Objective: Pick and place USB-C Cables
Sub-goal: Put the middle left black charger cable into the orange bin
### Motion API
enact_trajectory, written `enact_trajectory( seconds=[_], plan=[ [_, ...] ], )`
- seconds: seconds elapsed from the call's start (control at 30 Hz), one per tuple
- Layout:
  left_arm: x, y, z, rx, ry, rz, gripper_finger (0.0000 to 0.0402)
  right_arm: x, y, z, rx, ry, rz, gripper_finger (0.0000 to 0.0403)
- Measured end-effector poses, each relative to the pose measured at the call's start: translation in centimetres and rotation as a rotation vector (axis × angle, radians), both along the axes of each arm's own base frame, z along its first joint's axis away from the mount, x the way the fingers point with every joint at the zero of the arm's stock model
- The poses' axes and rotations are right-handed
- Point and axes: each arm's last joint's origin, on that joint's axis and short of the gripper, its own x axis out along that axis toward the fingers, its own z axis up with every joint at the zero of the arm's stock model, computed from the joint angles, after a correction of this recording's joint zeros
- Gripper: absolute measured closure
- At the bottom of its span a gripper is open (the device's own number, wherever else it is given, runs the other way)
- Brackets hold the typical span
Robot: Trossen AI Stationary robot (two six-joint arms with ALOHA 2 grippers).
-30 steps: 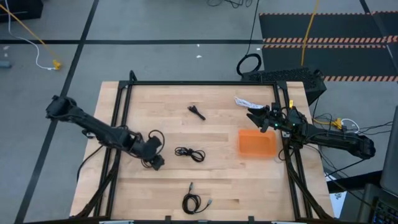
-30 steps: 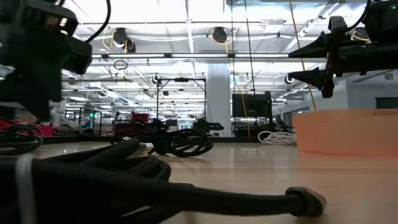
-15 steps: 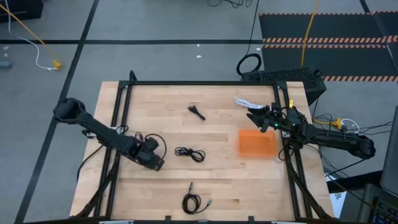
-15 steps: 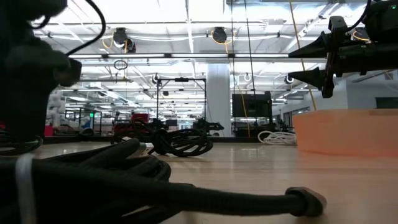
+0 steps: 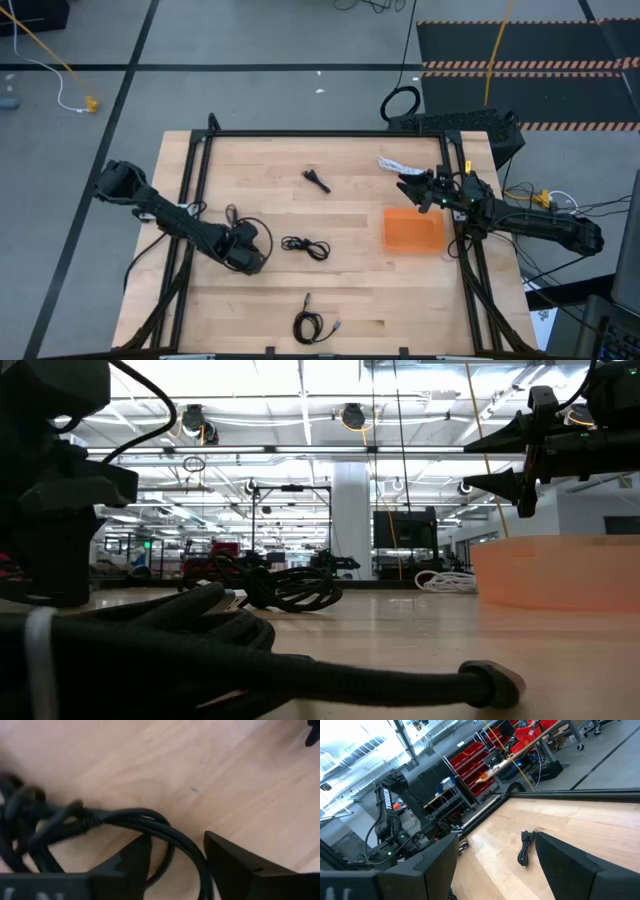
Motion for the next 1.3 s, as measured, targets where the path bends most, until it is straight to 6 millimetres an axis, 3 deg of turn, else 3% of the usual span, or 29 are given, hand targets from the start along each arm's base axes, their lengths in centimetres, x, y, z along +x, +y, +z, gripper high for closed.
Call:
enact_trajectory(
  seconds=[0.23, 0.3, 0.57, 0.97, 1.3],
  plan=[
    [0.0, 0.1, 0.0, 0.037, 0.011, -0.061, 0.0365, 0.0, 0.0, 0.0, 0.000, 0.000, 0.000, 0.0147],
    [0.0, 0.1, 0.0, 0.044, 0.012, -0.076, 0.0388, 0.0, 0.0, 0.0, 0.000, 0.000, 0.000, 0.0147],
    [0.3, 0.2, 1.1, 0.036, -0.049, -0.135, 0.0394, 0.0, 0.0, 0.0, 0.000, 0.000, 0.000, 0.0147],
    [4.1, 1.2, 5.4, 0.173, -0.500, -0.291, 0.0392, 0.0, 0.0, 0.0, 0.000, 0.000, 0.000, 0.0147],
    [6.2, 3.4, 7.0, 0.311, -0.676, -0.266, 0.0394, 0.0, 0.0, 0.0, 0.000, -0.001, 0.000, 0.0147]
  ],
)
